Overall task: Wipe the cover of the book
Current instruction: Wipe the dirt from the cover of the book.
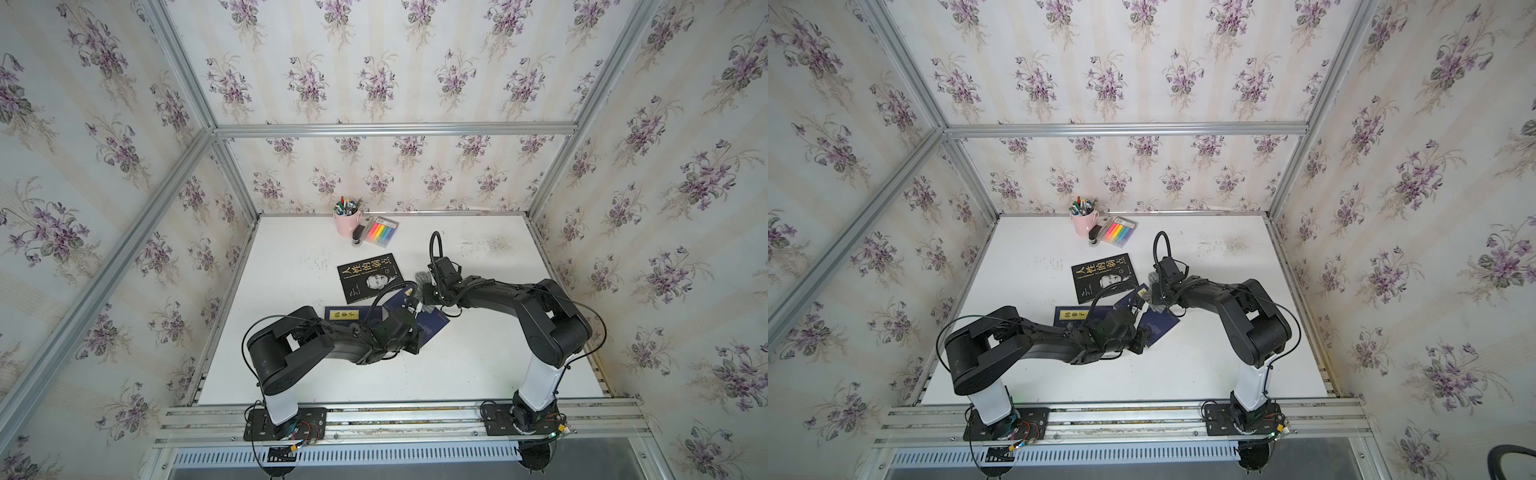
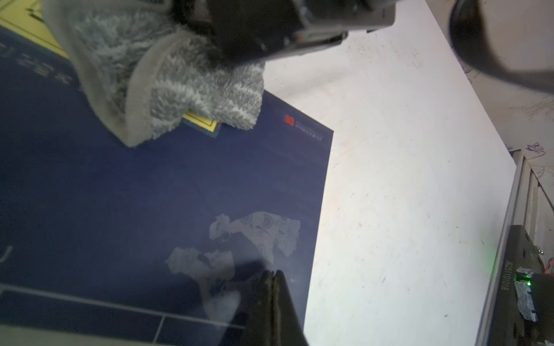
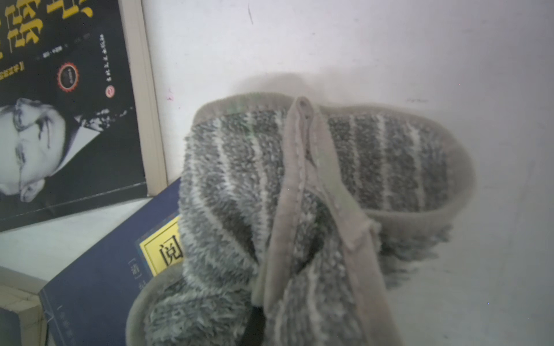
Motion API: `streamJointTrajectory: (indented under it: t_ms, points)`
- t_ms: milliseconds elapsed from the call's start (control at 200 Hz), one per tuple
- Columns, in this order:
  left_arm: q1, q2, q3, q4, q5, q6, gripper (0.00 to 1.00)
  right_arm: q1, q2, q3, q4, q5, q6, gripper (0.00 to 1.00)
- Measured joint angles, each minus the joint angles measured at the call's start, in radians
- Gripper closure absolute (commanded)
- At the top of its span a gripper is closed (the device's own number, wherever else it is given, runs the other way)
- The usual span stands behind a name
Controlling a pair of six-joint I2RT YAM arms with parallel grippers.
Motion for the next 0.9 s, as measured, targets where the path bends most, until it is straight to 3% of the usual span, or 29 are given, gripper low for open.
streamJointTrajectory:
  t_ms: [155, 345, 510, 899]
  points:
    - [0.002, 0.0, 0.012, -0.016, 0.004, 0.0, 1.0, -0.001, -0.034, -0.042, 0.016, 0.001, 0.0, 1.0]
    - [0.003, 0.005, 0.014, -0.019, 0.005, -0.001, 1.0, 0.0, -0.18, -0.135, -0.067, 0.009, 0.0, 1.0]
    - [0.007, 0.007, 0.0, -0.007, 0.012, -0.008, 1.0, 0.008, -0.264, -0.114, -0.11, -0.02, -0.016, 1.0]
    - [0.034, -0.003, -0.05, 0.084, 0.065, -0.048, 1.0, 0.054, -0.094, -0.036, -0.045, -0.129, -0.015, 1.0]
